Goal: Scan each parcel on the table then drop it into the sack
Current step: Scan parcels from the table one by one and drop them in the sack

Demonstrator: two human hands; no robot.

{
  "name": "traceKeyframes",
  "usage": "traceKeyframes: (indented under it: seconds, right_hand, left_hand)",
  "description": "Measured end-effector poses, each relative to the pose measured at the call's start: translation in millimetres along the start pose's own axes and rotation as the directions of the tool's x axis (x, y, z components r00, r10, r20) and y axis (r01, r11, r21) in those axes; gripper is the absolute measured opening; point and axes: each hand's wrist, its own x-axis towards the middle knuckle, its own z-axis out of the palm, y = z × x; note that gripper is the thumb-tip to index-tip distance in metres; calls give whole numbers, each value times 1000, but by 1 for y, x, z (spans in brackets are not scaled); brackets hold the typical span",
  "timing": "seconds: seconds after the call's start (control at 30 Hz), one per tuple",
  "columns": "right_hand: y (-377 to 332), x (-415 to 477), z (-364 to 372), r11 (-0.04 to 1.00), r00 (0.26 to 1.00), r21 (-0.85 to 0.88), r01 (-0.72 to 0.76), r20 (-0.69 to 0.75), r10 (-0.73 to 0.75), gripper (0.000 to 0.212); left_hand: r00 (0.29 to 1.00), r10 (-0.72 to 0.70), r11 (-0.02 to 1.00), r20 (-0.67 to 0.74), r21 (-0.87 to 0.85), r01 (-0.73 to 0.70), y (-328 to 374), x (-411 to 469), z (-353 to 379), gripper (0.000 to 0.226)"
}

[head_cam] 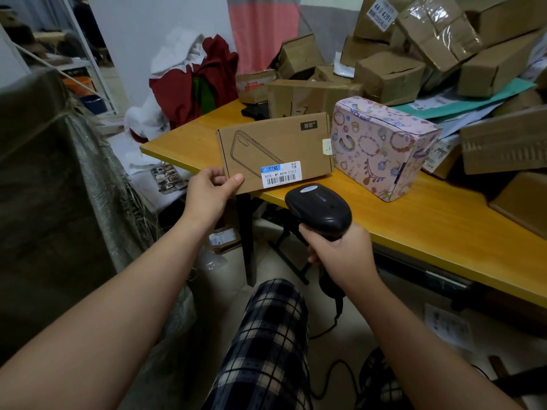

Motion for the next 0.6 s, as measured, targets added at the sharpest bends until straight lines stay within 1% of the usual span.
traceKeyframes:
  seconds: [0.13,0.2,0.27,0.3,0.37,0.43,0.47,0.53,0.6]
  right_hand:
    - [-4,2,9,998,995,-48,48,93,-44,18]
    - [-9,5,19,996,984,-49,78,162,-69,18]
    - [-14,8,36,992,963,-52,114,252,-98,20]
    - [-17,10,47,990,949,-58,132,296,-109,21]
    - [-20,12,75,981,913,-83,176,386,-132,23]
    - [-23,9,106,972,862,-96,215,486,-143,24]
    - [-24,7,123,970,832,-92,224,537,-141,26]
    - [-23,0,157,960,778,-109,257,613,-138,29]
    - [-21,-7,190,933,739,-167,319,660,-134,33]
  left_hand:
    - [999,-31,998,-39,-63,28,-2,-21,-17,43]
    - [995,-27,996,-100,-89,18,-6,-40,-34,38]
    - [980,1,997,-198,-74,-15,-11,-62,-61,31]
    - [967,12,999,-255,-30,-21,-14,-73,-78,30]
    - [926,42,993,-375,118,3,-24,-95,-118,33]
    - [874,111,959,-474,282,31,-38,-118,-162,35]
    - [857,143,927,-496,369,59,-45,-130,-183,34]
    - [857,179,823,-484,551,139,-65,-154,-222,33]
    - [890,190,671,-414,716,190,-87,-174,-253,33]
